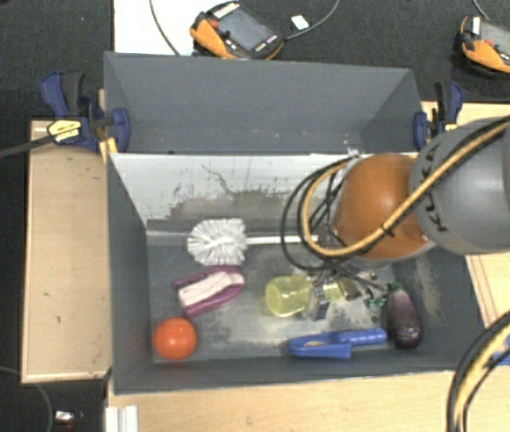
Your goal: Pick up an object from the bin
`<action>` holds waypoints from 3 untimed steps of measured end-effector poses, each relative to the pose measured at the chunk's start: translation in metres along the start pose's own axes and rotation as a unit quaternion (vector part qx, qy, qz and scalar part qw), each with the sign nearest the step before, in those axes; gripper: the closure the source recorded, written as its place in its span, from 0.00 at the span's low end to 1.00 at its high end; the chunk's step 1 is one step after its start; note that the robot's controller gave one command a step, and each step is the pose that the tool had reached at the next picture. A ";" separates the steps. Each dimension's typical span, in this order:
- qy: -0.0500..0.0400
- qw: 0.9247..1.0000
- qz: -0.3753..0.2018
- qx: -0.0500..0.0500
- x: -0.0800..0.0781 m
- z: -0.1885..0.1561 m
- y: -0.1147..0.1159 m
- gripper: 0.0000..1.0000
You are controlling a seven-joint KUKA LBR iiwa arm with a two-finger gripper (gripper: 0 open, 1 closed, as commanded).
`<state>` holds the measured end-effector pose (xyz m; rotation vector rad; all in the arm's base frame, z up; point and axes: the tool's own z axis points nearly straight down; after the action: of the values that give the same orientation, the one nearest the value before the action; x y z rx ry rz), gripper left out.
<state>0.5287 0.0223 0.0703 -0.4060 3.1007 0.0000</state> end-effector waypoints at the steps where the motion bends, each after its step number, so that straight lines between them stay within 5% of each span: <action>1: 0.000 1.000 0.000 0.000 0.000 0.000 0.000 1.00; 3: 0.005 1.000 0.000 -0.001 0.001 -0.074 0.000 1.00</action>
Offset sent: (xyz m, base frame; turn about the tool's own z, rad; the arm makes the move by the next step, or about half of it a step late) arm 0.0000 -0.0002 0.1099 -0.0004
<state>0.5263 0.0223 0.1441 -0.4058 3.1105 0.0014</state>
